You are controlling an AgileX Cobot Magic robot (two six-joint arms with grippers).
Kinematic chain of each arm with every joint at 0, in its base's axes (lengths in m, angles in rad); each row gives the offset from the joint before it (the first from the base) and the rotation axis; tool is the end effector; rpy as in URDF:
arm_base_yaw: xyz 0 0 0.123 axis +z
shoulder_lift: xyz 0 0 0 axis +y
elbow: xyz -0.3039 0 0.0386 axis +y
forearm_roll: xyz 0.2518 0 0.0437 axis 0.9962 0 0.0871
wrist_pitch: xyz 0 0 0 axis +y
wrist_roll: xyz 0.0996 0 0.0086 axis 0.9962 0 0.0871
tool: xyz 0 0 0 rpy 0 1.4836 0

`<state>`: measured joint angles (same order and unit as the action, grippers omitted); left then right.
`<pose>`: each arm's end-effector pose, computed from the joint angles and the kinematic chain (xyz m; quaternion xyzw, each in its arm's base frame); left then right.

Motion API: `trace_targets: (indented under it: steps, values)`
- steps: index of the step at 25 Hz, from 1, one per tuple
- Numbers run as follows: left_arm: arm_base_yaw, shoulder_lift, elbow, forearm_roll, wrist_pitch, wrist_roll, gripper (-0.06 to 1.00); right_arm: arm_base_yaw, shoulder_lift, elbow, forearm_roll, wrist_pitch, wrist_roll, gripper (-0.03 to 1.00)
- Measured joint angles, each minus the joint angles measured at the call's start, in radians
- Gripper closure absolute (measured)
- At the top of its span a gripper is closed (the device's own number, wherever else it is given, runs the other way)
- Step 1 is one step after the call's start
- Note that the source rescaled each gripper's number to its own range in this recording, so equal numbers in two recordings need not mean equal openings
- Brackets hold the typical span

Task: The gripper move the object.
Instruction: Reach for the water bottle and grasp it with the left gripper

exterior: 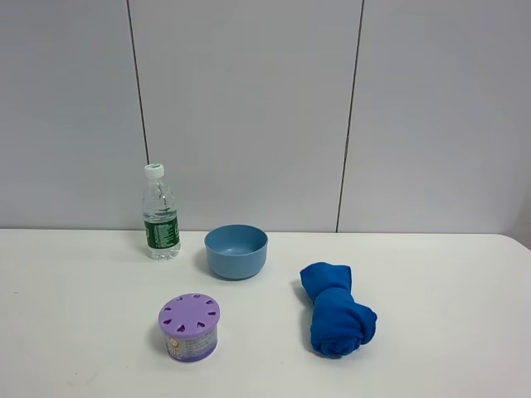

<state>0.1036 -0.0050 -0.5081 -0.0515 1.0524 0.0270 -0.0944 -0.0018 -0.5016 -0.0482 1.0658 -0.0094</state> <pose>-0.0158 -0.0061 0.2781 -0.0314 0.8467 0.0089 0.5310 -0.0160 -0.0027 0.2751 0.0373 0.8526 -0.0511 0.5187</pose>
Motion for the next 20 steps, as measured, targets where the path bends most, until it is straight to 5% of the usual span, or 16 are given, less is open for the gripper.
trace_targets:
  steps: [20]
  values:
    - [0.000, 0.000, 0.000, 0.000, 0.000, 0.000, -0.06, 0.000, 0.000, 0.000, 0.000, 0.000, 0.000, -0.03]
